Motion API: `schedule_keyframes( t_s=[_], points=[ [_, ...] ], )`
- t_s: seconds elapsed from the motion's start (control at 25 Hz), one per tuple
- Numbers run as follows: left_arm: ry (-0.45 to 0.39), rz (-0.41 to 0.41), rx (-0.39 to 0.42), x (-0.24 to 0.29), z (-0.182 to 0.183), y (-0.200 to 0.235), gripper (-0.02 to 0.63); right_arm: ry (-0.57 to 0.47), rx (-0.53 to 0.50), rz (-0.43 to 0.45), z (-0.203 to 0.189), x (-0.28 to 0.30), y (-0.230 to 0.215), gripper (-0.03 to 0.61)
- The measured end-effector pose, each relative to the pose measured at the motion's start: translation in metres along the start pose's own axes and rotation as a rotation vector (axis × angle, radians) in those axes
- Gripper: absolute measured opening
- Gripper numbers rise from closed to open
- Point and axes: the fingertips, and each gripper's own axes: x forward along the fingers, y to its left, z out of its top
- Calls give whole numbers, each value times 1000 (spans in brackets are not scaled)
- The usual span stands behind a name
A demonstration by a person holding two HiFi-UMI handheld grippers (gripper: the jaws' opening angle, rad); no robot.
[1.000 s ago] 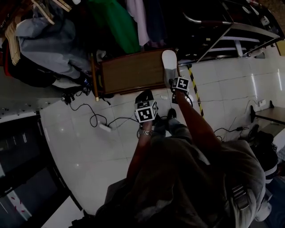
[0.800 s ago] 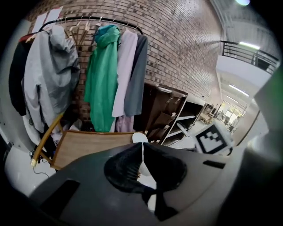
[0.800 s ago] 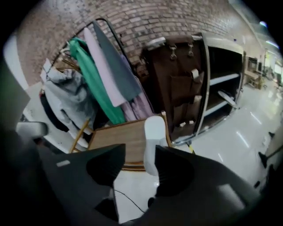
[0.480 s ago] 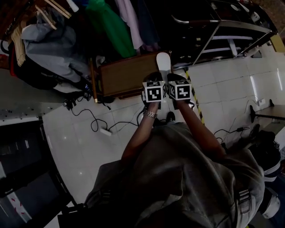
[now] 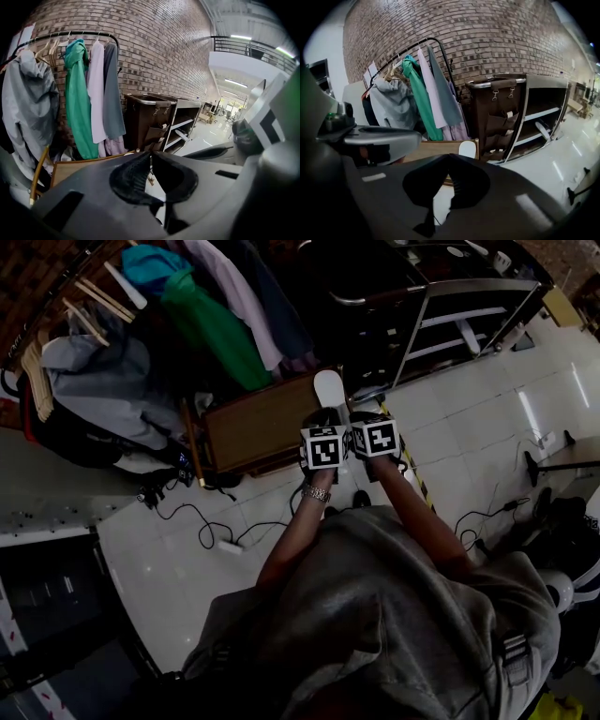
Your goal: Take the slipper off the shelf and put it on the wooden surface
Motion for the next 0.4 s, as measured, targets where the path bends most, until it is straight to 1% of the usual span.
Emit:
schedule_keyframes(
  t_s=[0.16, 0.4],
  points=[
    [-32, -14, 3, 0, 8, -5, 14, -22, -7, 18, 8, -5, 3, 0],
    [-54, -24, 12, -4, 15, -10, 12, -45, -10, 57, 15, -15, 13, 0]
  ],
)
